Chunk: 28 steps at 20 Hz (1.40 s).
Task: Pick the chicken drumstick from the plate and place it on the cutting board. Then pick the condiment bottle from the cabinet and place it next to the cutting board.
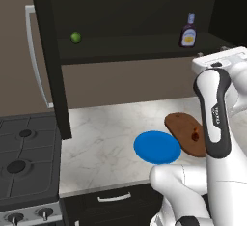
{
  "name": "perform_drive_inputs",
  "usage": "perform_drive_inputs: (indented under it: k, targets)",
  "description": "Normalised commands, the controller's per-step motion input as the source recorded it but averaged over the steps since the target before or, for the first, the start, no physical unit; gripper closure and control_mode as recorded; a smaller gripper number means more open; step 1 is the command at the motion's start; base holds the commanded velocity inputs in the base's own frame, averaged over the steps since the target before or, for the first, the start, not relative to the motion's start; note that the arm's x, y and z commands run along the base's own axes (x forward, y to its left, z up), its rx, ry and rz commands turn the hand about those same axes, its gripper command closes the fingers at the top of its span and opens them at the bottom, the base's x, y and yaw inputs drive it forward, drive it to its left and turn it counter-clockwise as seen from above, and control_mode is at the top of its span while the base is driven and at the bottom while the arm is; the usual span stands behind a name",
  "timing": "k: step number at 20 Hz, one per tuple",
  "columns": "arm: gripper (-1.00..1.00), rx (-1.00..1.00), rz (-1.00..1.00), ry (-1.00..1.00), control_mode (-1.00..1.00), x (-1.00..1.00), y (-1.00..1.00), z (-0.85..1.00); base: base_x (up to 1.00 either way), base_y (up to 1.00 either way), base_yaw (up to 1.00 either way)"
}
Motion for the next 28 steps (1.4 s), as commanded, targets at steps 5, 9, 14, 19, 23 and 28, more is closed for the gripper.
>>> perform_drive_inputs:
  k: [5, 9, 14, 19, 23, 28]
  targets:
    - [-1.0, 0.07, 0.0, 0.0, -1.0, 0.05, 0.0, 0.07, 0.0, 0.0, 0.0]
    - [-1.0, 0.07, 0.0, 0.0, -1.0, 0.03, 0.0, 0.13, 0.0, 0.0, 0.0]
    - [-1.0, 0.06, 0.0, 0.0, -1.0, 0.02, 0.0, 0.14, 0.0, 0.0, 0.0]
    - [-1.0, 0.05, 0.0, 0.0, -1.0, 0.05, 0.0, 0.11, 0.0, 0.0, 0.0]
    - [-1.0, 0.05, 0.0, 0.0, -1.0, 0.05, 0.0, 0.11, 0.0, 0.0, 0.0]
    - [-1.0, 0.05, 0.0, 0.0, -1.0, 0.07, 0.0, 0.12, 0.0, 0.0, 0.0]
